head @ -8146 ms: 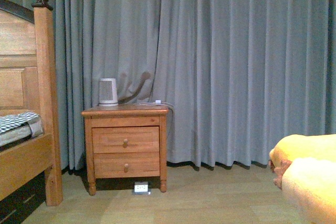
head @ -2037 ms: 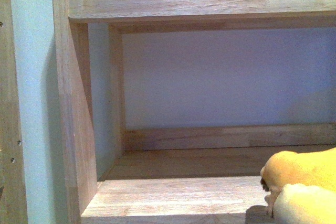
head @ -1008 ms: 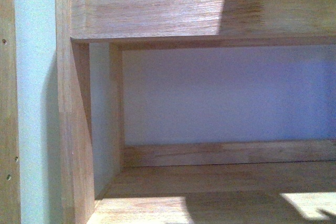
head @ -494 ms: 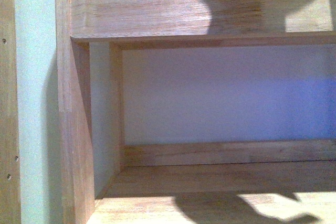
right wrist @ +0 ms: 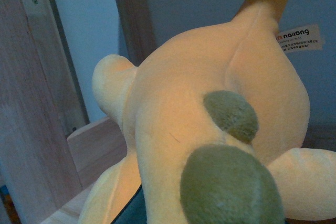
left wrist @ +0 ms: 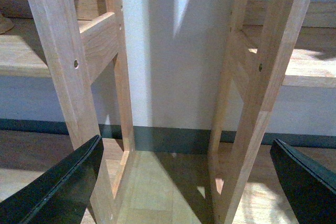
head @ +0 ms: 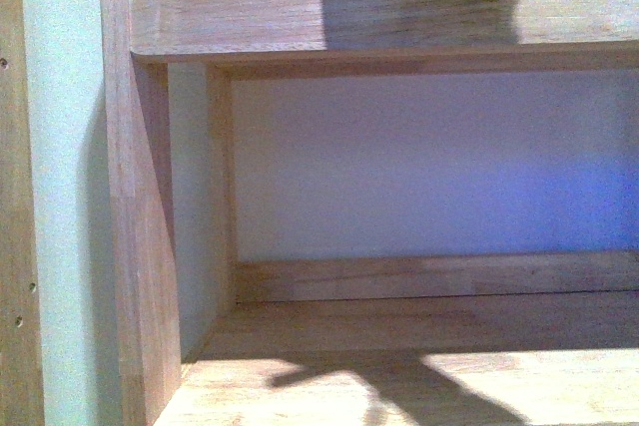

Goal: Put away toys

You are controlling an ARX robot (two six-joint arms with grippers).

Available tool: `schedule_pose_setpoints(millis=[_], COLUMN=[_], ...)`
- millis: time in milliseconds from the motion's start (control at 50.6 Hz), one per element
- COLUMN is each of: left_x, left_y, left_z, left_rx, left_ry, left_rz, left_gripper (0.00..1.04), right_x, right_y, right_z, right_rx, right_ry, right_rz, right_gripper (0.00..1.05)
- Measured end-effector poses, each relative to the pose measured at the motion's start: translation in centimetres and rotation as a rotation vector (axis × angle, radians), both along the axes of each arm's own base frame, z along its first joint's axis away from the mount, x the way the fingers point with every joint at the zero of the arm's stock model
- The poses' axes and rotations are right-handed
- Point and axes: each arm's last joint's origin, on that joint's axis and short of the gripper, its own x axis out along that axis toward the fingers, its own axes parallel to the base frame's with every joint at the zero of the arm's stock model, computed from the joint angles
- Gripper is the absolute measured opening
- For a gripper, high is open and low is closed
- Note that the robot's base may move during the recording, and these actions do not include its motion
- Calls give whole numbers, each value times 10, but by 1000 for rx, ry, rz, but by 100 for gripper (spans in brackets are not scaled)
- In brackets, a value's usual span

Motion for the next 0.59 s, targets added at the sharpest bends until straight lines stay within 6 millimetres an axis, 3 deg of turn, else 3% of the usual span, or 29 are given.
schedule_pose_setpoints(millis=[593], left_x=[0], left_y=[0], left_z=[0], left_rx=[0], left_ry=[0], left_rz=[0], left_gripper=[99], right_x=[44], right_y=[29], right_z=[7], right_rx=[103], right_ry=[48], right_rz=[177], right_gripper=[17])
